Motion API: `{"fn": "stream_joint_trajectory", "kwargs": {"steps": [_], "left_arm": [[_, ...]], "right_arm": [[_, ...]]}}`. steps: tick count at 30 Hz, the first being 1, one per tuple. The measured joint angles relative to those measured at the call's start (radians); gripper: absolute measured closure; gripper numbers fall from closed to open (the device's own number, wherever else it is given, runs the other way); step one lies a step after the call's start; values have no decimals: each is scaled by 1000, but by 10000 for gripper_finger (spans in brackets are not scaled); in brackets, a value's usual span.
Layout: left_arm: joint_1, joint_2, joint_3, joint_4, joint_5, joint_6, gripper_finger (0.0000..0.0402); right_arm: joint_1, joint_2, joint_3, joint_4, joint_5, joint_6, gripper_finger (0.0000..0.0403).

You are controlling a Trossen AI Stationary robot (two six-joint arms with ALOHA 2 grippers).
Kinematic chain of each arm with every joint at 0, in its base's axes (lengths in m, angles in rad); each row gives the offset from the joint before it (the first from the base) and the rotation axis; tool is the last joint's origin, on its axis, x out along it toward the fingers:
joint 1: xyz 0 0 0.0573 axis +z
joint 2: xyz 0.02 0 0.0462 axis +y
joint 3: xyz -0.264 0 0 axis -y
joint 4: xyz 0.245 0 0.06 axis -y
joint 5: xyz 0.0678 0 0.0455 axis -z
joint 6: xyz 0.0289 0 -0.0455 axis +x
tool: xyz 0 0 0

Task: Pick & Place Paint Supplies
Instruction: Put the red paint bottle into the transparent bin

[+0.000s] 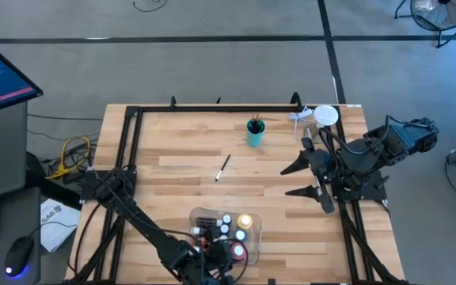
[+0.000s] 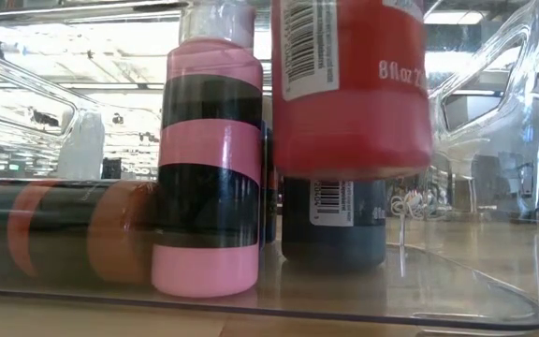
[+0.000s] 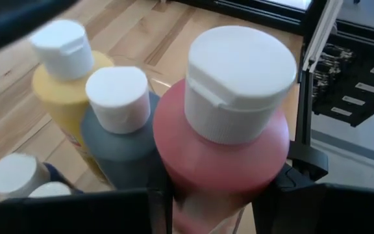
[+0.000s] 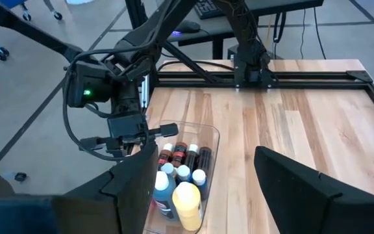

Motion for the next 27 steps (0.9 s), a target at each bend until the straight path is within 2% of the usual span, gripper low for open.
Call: {"fn": "stream_joint_trajectory", "kwargs": {"steps": [27], "left_arm": [[-6,5,0,-7,-29,-26,316]], "right_arm": [[-7,0,0,-8,0,-4,154]]}}
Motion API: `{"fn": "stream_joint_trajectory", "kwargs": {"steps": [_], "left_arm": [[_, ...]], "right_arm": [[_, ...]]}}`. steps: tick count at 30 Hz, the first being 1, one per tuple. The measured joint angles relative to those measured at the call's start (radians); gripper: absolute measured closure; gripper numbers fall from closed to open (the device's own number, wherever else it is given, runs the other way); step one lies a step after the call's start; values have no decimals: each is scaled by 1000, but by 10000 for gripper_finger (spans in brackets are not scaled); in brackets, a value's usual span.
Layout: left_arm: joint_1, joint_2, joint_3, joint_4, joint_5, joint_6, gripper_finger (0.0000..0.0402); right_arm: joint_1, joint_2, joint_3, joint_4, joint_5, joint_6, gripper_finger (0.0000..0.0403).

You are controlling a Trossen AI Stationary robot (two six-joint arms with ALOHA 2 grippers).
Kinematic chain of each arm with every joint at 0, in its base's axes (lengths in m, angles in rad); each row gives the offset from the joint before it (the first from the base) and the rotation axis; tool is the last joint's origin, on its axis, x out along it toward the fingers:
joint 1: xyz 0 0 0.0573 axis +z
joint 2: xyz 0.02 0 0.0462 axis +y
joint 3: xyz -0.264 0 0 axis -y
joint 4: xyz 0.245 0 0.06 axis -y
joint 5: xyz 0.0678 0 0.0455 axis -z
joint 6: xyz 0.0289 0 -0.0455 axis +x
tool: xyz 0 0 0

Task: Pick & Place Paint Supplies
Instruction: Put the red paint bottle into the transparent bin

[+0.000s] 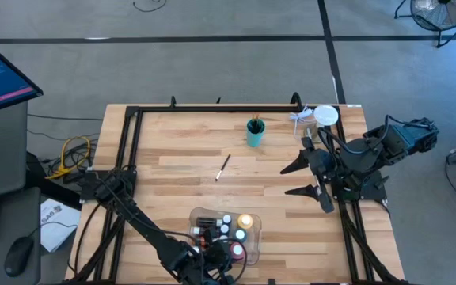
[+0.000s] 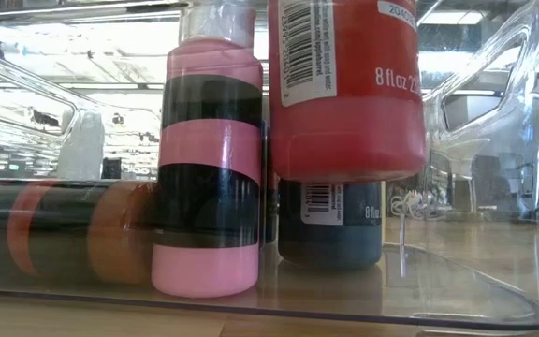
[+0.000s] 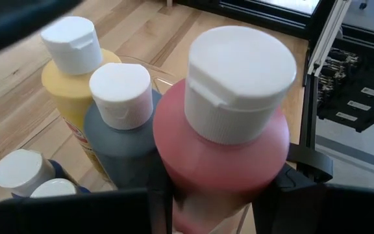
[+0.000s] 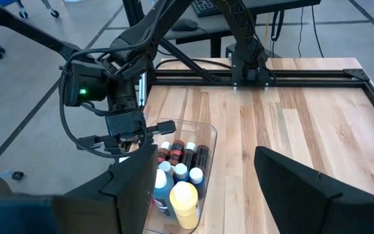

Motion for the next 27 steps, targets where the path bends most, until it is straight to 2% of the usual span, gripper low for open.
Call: {"fn": "stream_joint_trajectory", "kwargs": {"steps": [21,27], "left_arm": [[0,20,0,9,36,-2,316],[1,20,0,6,49,-1,298]], "right_arm": [[-43,0,0,-4,-1,-7,154],[-43,0,0,-4,-1,-7,154]]}}
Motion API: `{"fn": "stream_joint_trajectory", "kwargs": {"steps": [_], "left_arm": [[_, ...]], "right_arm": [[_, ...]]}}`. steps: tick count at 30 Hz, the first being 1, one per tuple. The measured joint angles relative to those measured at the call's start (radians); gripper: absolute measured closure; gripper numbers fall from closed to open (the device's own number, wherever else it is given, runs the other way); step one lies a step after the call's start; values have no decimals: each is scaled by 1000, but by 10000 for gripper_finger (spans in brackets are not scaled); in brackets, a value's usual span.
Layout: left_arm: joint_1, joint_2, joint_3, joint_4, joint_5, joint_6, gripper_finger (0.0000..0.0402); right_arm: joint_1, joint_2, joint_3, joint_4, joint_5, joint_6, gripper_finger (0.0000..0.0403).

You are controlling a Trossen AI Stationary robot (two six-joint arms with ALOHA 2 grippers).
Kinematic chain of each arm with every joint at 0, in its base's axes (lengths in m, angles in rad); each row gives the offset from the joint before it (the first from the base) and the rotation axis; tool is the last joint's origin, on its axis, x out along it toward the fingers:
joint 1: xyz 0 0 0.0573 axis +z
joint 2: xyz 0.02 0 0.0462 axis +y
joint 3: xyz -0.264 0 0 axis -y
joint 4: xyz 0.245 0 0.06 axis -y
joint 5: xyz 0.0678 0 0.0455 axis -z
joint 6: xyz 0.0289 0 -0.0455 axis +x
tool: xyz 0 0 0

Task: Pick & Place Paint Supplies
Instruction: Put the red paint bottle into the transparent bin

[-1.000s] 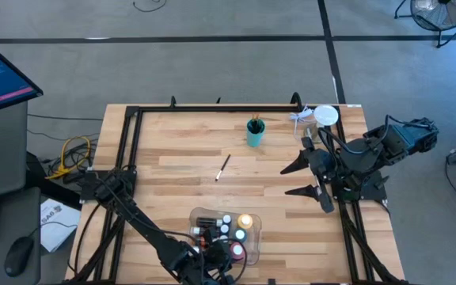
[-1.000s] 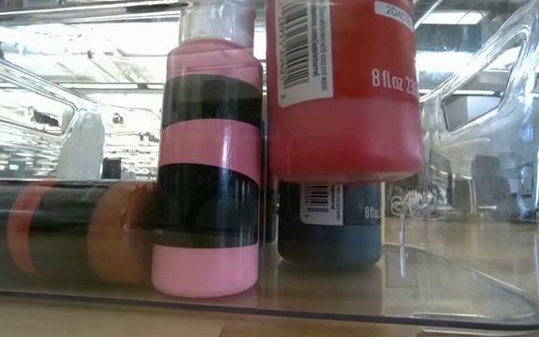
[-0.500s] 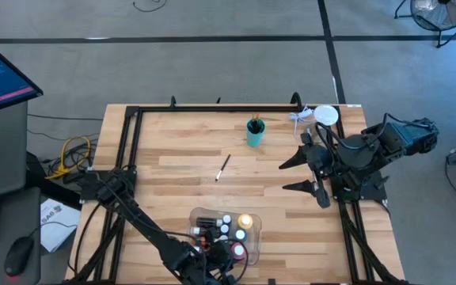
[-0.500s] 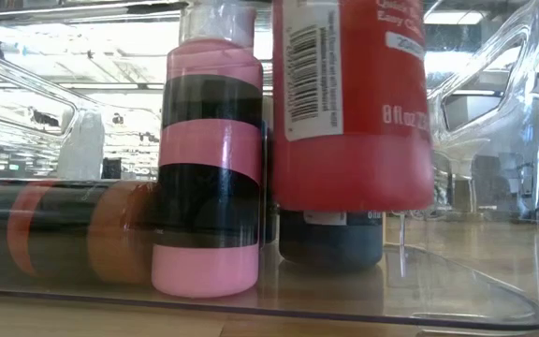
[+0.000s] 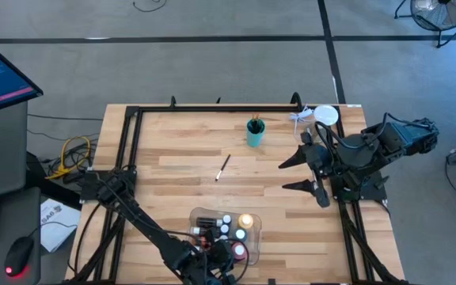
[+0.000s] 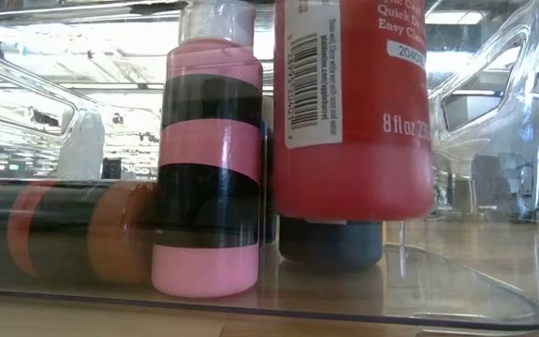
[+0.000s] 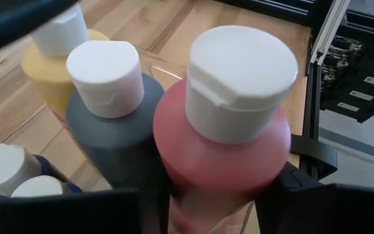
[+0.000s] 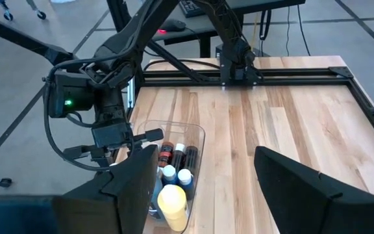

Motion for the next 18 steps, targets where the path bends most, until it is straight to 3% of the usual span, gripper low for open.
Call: {"fn": "stream_joint_trajectory", "kwargs": {"steps": [18], "left_arm": [[-2,15,0,16,49,-5,247]], "right_arm": [[0,0,0,-7,0,0,154]]}}
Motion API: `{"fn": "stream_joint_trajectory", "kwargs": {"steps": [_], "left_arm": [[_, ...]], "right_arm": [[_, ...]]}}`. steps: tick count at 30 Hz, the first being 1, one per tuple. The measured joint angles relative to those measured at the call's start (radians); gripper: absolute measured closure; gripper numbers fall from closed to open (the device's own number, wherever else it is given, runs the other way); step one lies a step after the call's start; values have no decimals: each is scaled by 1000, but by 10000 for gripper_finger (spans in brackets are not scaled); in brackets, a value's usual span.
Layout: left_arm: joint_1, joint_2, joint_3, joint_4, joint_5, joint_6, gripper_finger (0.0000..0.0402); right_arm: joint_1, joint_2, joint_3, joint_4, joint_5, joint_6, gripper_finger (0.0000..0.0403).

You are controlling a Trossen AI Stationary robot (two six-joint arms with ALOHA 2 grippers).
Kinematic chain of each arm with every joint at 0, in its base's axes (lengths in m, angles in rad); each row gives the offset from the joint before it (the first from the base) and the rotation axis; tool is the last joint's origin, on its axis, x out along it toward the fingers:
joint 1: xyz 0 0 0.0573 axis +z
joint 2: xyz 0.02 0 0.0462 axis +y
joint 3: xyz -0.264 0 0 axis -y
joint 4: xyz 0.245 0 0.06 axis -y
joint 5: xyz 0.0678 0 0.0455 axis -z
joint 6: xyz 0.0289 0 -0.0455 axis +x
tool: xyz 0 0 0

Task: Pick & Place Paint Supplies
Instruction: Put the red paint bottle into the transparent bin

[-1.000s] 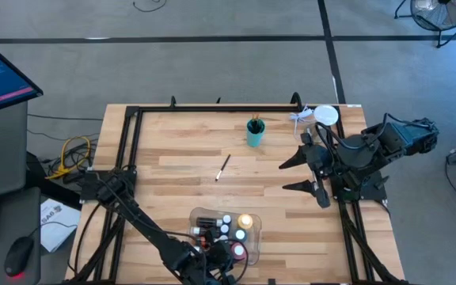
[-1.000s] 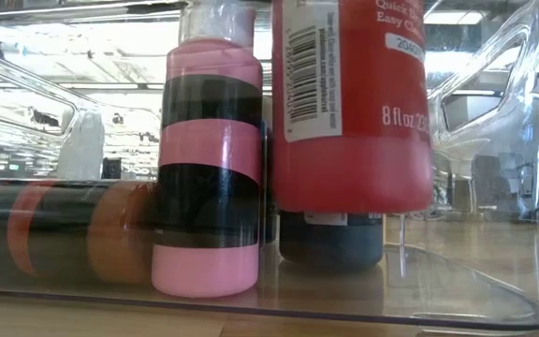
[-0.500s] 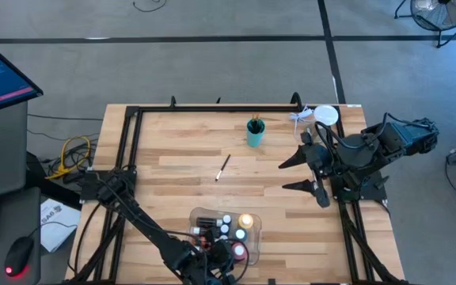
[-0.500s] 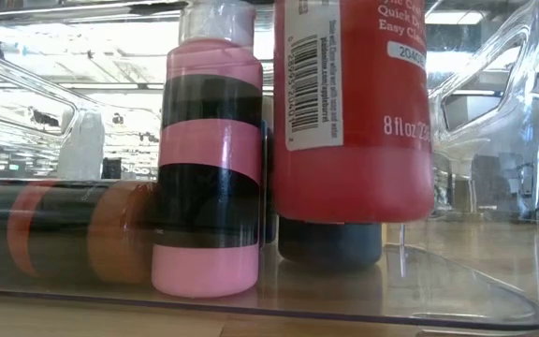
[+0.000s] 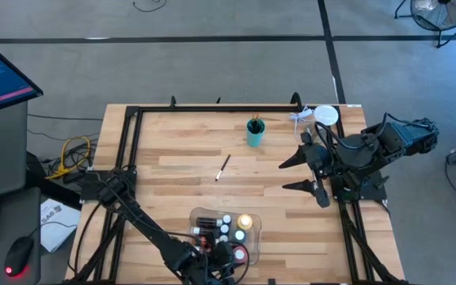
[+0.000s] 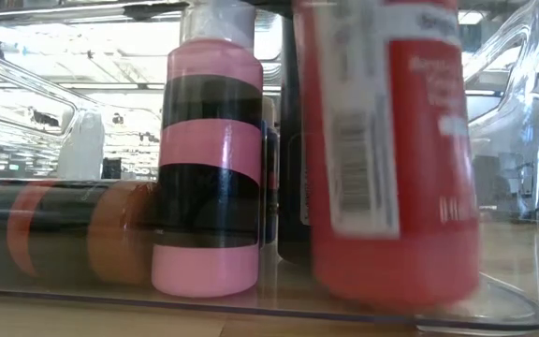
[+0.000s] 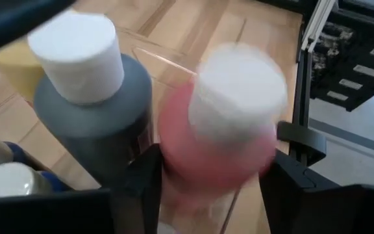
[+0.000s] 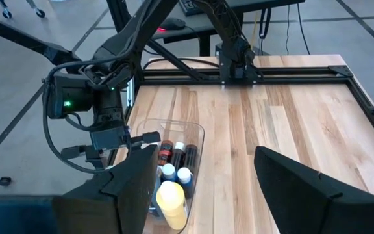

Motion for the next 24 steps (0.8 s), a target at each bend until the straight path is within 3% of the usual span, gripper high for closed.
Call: {"fn": "stream_joint_trajectory", "kwargs": {"steps": [13,24], "left_arm": [[-4,-7,1,19,-6,-7,211],[-15,-60,1,17,-21,0,222]], "right_arm": [[0,0,0,-12,0,0,154],[0,0,0,-16,0,1,154]]}}
